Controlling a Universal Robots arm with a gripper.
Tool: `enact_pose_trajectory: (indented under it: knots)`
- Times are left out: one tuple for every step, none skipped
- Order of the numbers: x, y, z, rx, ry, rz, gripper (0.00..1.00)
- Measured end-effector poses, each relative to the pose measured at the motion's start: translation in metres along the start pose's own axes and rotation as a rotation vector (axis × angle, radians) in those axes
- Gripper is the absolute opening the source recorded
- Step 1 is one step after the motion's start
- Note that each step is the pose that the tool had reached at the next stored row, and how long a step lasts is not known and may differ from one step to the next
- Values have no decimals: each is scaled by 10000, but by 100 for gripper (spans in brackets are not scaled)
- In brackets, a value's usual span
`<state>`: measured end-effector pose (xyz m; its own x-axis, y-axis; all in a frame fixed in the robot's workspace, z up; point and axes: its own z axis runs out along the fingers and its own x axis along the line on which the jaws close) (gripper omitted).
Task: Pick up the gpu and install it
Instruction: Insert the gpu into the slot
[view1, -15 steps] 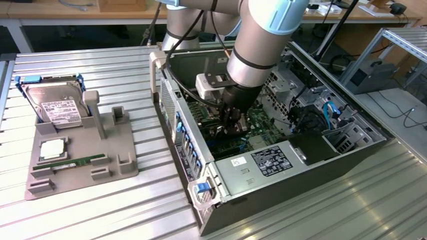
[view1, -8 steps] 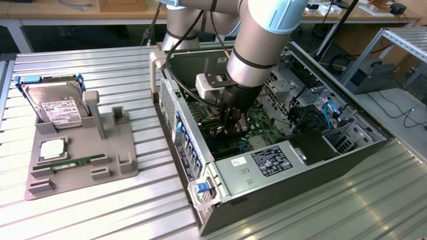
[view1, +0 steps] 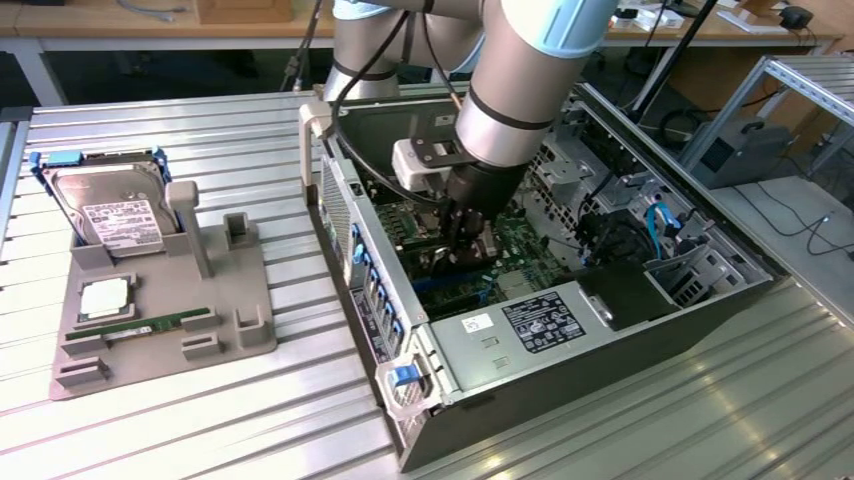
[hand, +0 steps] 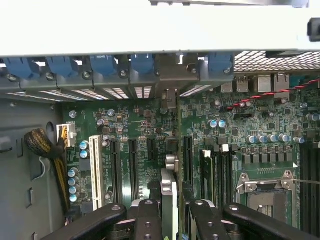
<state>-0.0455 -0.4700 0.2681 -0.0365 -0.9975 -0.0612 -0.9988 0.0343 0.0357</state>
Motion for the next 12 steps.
enact_pose_trajectory:
  knots:
    - [-1,1,-21,0,0,0,27]
    - [-1,0,-21,0,-2,0,27]
    - [-1,-12,-21,-7,-3,1,27]
    - [-3,-42,-23,-22,0,3,27]
    - [-4,-85,-24,-46,0,4,27]
    - [-5,-109,-25,-57,0,4,27]
    - [-5,-126,-26,-63,1,5,27]
    - [-6,-131,-26,-64,2,5,27]
    - [-7,-132,-28,-63,12,6,27]
    - [-7,-132,-28,-62,38,6,27]
    - [-8,-132,-29,-61,94,7,27]
    - [-11,-132,-28,-57,200,11,27]
